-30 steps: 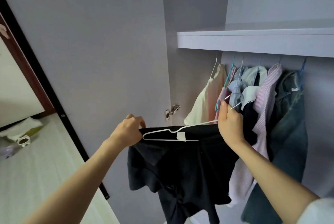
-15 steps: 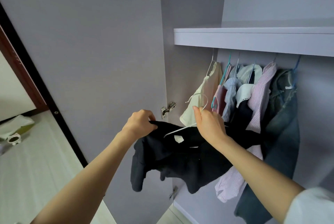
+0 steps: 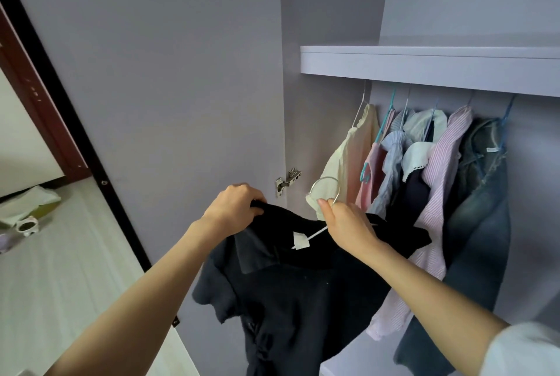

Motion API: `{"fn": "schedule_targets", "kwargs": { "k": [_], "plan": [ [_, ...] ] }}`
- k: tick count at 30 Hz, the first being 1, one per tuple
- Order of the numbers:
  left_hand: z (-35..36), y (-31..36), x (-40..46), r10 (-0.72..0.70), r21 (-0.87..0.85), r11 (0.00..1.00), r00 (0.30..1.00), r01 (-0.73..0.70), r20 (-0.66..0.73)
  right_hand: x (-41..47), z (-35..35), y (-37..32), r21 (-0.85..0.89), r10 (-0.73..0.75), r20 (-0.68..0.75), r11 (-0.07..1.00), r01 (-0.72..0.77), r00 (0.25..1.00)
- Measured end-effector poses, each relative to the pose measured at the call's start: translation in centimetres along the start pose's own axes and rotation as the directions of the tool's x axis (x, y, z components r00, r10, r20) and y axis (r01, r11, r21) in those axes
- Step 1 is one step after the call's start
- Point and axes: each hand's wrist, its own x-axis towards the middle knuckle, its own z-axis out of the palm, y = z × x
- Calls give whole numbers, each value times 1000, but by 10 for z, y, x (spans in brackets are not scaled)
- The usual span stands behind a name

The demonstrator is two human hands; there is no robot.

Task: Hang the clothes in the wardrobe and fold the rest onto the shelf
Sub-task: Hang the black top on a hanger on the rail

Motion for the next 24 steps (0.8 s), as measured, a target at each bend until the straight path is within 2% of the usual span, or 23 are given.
{"fn": "schedule_targets", "kwargs": {
  "k": [2, 5, 9, 12, 16, 18, 21, 24],
  "plan": [
    [1, 0, -1, 19, -29, 999, 1000, -19, -3, 2, 2, -5, 30, 13, -82, 999, -11, 997],
    [1, -2, -3, 28, -119, 992, 999, -30, -17, 8, -6, -13, 197, 169, -205, 972, -129, 964],
    [1, -11, -12, -10, -292, 956, 998, -7, -60, 9, -10, -10, 223, 252, -246, 954, -198, 936],
    [9, -25, -21, -23, -275, 961, 997, 1, -79, 11, -16, -8, 242, 279, -283, 947, -213, 918],
    [21, -23, -23, 29, -225, 973, 996, -49, -88, 12, -19, -10, 270, 287, -271, 939, -214, 919],
    [24, -13, -22, 57, -213, 972, 980, -97, -190, 10, -18, -12, 273, 293, -253, 936, -223, 922],
    [27, -2, -22, 90, -229, 953, 905, -200, -416, 5, -17, -11, 191, 280, -245, 953, -237, 928],
    [27, 0, -21, 99, -284, 925, 882, -253, -461, 0, -20, -5, 93, 261, -251, 965, -245, 932]
  ]
}}
